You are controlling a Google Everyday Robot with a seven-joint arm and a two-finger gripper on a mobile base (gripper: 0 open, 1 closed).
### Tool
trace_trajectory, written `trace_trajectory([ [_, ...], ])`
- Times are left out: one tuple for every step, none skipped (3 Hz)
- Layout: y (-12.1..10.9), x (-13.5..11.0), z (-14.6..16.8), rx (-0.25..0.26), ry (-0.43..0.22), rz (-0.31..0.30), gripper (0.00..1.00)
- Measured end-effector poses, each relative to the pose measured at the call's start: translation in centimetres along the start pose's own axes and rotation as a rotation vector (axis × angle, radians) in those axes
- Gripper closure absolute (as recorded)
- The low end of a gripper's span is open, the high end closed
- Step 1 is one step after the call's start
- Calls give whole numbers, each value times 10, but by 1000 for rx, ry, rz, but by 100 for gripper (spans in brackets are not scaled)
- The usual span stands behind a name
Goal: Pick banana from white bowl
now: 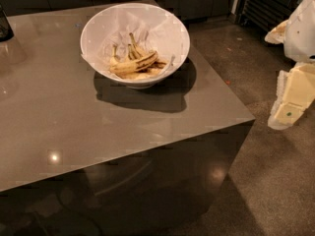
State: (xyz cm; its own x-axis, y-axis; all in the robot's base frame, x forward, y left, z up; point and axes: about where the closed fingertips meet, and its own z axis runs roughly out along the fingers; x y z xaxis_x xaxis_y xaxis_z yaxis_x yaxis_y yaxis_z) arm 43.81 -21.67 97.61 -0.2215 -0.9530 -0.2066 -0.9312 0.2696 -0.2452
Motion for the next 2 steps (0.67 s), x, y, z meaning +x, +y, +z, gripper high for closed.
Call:
trace_trajectory([
  [0,0,0,0,0,0,0],
  [-15,-15,-4,-8,23,-71,0],
])
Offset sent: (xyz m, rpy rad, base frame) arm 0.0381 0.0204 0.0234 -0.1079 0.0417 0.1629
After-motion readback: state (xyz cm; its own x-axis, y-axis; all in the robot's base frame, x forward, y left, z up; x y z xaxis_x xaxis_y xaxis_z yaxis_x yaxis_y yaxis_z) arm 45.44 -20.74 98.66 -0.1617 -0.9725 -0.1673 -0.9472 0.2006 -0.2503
